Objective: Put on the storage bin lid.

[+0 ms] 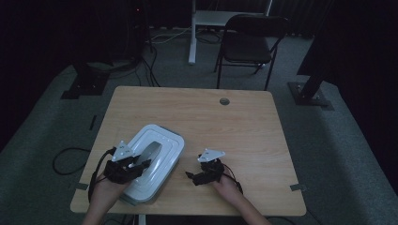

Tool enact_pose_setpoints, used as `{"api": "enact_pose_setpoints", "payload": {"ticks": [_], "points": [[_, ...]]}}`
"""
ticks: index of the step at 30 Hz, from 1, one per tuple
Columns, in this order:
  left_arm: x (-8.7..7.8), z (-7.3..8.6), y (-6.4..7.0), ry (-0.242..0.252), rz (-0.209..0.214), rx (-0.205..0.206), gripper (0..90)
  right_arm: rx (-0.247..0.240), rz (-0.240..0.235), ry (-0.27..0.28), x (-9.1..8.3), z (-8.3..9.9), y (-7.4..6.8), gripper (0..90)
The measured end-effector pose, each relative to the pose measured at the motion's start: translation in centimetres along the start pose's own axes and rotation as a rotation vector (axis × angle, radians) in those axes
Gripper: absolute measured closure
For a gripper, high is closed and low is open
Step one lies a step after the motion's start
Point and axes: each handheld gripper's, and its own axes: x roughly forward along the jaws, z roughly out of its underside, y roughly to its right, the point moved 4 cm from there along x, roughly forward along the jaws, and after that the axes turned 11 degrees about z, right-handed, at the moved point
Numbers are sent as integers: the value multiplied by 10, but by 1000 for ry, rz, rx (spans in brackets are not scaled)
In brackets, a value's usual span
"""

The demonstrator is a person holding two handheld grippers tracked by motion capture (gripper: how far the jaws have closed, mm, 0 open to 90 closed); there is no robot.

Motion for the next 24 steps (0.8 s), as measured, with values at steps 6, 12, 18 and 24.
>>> {"api": "enact_pose_setpoints", "payload": {"ticks": [6,12,18,24], "points": [[1,2,0,22,-6,5,680,9,1,-8,0,2,2,118],[1,2,-2,35,17,1,675,-3,-5,-15,1,3,0,118],[-14,0,-3,69,35,0,549,-5,0,-14,-1,2,3,118],[-41,0,-16,138,16,-10,496,2,9,-10,-3,2,8,118]]}}
